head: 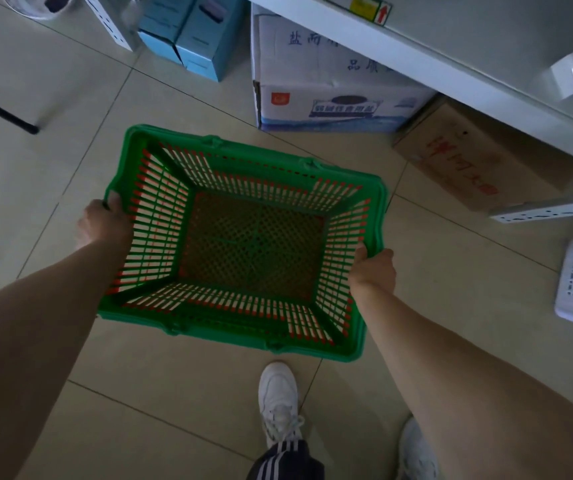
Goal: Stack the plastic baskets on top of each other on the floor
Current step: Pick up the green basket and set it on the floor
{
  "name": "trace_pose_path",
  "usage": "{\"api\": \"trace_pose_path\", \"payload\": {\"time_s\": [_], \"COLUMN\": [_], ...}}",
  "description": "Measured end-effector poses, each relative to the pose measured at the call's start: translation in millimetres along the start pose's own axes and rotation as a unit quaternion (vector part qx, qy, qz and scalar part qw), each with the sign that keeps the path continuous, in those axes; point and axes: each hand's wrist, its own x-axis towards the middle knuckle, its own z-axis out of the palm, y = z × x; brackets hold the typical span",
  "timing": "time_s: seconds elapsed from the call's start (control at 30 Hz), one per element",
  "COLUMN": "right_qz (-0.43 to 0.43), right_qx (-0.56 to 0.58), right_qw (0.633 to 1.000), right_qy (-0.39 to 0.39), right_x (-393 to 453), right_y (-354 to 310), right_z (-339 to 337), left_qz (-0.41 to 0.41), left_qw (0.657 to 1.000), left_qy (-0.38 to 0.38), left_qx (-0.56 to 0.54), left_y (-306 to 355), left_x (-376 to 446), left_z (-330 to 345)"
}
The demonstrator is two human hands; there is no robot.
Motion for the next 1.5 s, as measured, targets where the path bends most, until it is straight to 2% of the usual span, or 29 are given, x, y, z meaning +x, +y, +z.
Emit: {"api": "trace_pose_path", "payload": {"time_s": [0.4,0.67,0.97,1.23,1.5], "right_qz": [-0.017,-0.009,-0.007,0.003,0.049], "right_qx": [0.031,-0.001,0.039,0.069,0.098], "right_qw": [0.999,0.998,0.996,0.995,0.989], "right_qy": [0.023,0.066,0.077,0.079,0.099], "right_x": [30,73,119,152,178], "right_y": [29,75,132,200,270], "right_z": [-30,-89,-165,-227,-277], "left_qz": [-0.046,-0.027,-0.023,0.009,0.071], "left_qw": [0.997,0.998,0.998,0.998,0.996], "left_qy": [0.007,-0.002,-0.021,-0.037,-0.05], "left_qx": [-0.067,-0.056,-0.056,-0.05,-0.031], "left_y": [17,53,90,135,184], "left_x": [-47,-120,-203,-275,-340], "left_z": [20,54,100,139,177]}}
